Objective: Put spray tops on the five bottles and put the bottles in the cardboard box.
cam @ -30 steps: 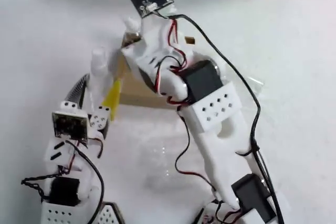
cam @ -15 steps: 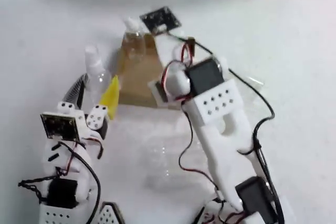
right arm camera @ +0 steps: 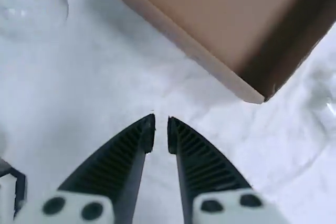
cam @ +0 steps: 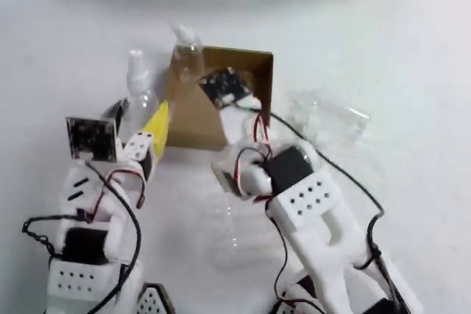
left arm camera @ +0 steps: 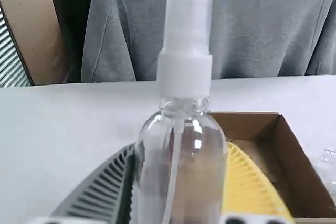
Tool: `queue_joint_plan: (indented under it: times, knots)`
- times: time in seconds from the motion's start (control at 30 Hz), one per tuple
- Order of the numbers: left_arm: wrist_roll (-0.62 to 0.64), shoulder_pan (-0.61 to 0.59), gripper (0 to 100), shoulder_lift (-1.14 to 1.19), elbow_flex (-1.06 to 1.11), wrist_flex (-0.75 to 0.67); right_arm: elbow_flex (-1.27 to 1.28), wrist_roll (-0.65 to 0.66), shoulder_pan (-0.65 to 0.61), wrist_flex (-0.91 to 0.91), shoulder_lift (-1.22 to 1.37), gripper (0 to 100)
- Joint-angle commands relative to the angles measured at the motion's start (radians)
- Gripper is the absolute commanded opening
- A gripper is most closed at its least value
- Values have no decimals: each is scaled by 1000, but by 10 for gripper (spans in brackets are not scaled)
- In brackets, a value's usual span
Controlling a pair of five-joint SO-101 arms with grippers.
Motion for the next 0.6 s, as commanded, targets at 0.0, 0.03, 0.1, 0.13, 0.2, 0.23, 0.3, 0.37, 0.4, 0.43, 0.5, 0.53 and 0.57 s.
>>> queue_joint_plan:
  times: [0.0, 0.03, 0.1, 0.13, 0.2, 0.23, 0.3, 0.37, 0.4, 0.43, 0.5, 0.53, 0.57]
  knots:
    - [14, -5, 24, 84, -77, -75, 95, 3, -56, -176, -54, 15]
    - [15, -5, 24, 93, -77, -86, 129, 0, -82, -213, -62, 15]
    - [61, -5, 24, 105, -75, -114, 204, 0, -142, -297, -79, 15]
    - [94, -5, 24, 108, -75, -126, 245, 0, -171, -343, -91, 15]
    - [138, -5, 24, 110, -74, -140, 327, 0, -222, -441, -120, 15]
    - [149, -5, 24, 110, -74, -140, 368, 0, -243, -493, -137, 15]
    - [149, -5, 24, 107, -74, -140, 454, 0, -283, -605, -177, 15]
    - [146, -5, 24, 107, -74, -138, 537, 0, -312, -720, -223, 15]
    - [146, -5, 24, 107, -71, -138, 575, 0, -328, -776, -249, 15]
    - [146, -5, 24, 104, -60, -140, 614, 0, -341, -829, -275, 15]
    - [146, -2, 24, 104, -48, -141, 690, 0, -371, -934, -325, 15]
    - [146, -2, 24, 104, -48, -141, 724, 0, -377, -986, -348, 15]
    - [146, -2, 24, 104, -48, -141, 750, 0, -378, -1036, -364, 15]
